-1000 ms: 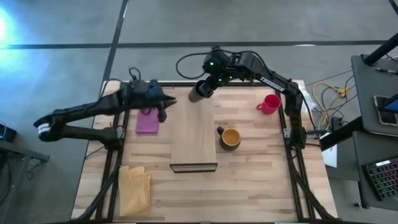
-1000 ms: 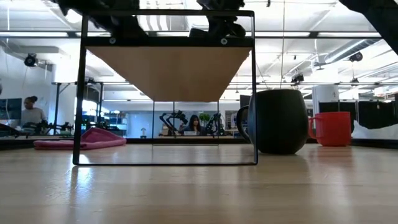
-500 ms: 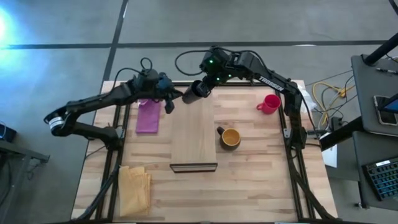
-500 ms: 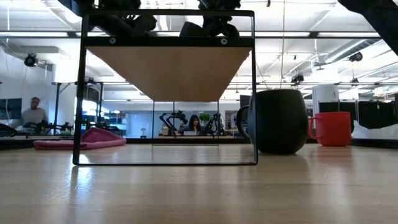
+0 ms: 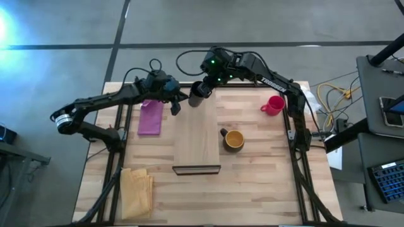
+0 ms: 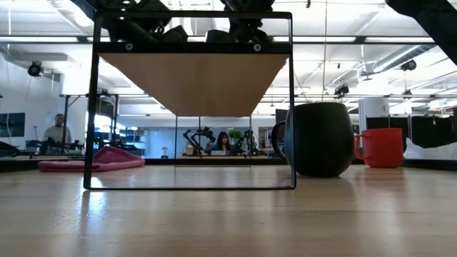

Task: Stack small to large cups/mugs on shelf
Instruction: Put the black cup on the shelf, then put the black mug on the shelf

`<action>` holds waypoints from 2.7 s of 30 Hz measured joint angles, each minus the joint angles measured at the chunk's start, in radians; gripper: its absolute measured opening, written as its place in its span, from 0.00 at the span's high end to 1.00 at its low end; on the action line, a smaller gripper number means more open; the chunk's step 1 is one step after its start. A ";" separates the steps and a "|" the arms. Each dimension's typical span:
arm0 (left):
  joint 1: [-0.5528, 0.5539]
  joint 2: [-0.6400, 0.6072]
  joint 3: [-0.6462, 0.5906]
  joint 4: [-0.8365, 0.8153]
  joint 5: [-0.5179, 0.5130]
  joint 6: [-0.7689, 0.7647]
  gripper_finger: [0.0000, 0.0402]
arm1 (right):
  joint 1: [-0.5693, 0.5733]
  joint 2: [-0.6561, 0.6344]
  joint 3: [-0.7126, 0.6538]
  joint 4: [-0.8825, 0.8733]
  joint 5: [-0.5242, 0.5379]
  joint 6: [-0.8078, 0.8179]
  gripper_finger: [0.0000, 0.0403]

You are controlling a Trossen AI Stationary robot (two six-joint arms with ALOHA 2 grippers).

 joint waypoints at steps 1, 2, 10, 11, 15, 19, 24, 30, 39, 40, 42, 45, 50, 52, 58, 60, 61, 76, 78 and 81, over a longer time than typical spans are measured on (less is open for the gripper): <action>0.000 -0.003 -0.002 0.000 -0.001 0.000 0.98 | 0.000 0.004 0.000 0.015 0.000 -0.005 0.98; 0.000 -0.005 -0.003 -0.002 -0.003 -0.002 0.98 | 0.000 0.009 0.000 0.028 0.000 -0.006 0.98; 0.000 -0.006 -0.018 -0.001 0.000 -0.018 0.98 | 0.001 0.078 -0.001 0.040 -0.057 0.003 0.98; 0.000 -0.006 -0.021 0.000 0.002 -0.019 0.98 | 0.001 0.078 -0.001 0.039 -0.058 0.005 0.98; 0.000 -0.007 -0.025 -0.004 0.000 -0.019 0.98 | -0.001 0.078 0.000 0.044 -0.045 -0.009 0.98; 0.000 -0.007 -0.029 -0.003 -0.004 -0.021 0.98 | -0.005 0.076 0.000 0.044 -0.017 -0.018 0.98; 0.000 -0.021 -0.030 -0.013 -0.001 -0.037 0.98 | -0.007 0.073 0.001 0.046 0.030 -0.024 0.96; 0.000 -0.041 -0.030 -0.014 0.016 -0.038 0.98 | -0.015 0.072 0.002 0.053 0.066 -0.036 0.90; 0.001 -0.040 -0.041 -0.019 0.023 -0.043 0.98 | -0.010 0.072 0.002 0.084 0.052 -0.036 0.86; 0.002 -0.040 -0.041 -0.019 0.023 -0.043 0.98 | -0.010 0.072 0.002 0.085 0.052 -0.036 0.86; 0.002 -0.040 -0.041 -0.020 0.023 -0.043 0.98 | -0.011 0.071 0.002 0.085 0.052 -0.036 0.85; 0.002 -0.040 -0.041 -0.033 0.022 -0.043 0.98 | -0.011 0.059 0.002 0.085 0.052 -0.036 0.83; 0.006 -0.041 -0.048 -0.071 0.020 -0.043 0.98 | -0.011 0.018 0.002 0.079 0.054 -0.030 0.79; 0.006 -0.055 -0.055 -0.095 0.019 -0.043 0.98 | -0.011 -0.008 0.002 0.051 0.070 -0.029 0.78; -0.009 -0.221 -0.112 -0.118 0.040 -0.073 0.98 | -0.007 -0.130 0.000 -0.225 0.180 0.009 0.76; -0.009 -0.296 -0.143 -0.112 0.072 -0.109 0.98 | -0.003 -0.160 -0.015 -0.326 0.215 0.019 0.76; -0.009 -0.336 -0.163 -0.105 0.088 -0.129 0.98 | -0.002 -0.176 -0.030 -0.371 0.228 0.028 0.76; -0.008 -0.726 -0.432 -0.032 0.128 -0.380 0.98 | -0.201 -0.684 -0.844 -0.342 0.173 0.434 0.72; -0.008 -0.743 -0.449 -0.027 0.128 -0.384 0.98 | -0.180 -0.738 -0.923 -0.315 0.118 0.504 0.69; -0.008 -0.755 -0.472 -0.029 0.129 -0.385 0.98 | -0.102 -0.794 -1.025 -0.252 0.070 0.626 0.65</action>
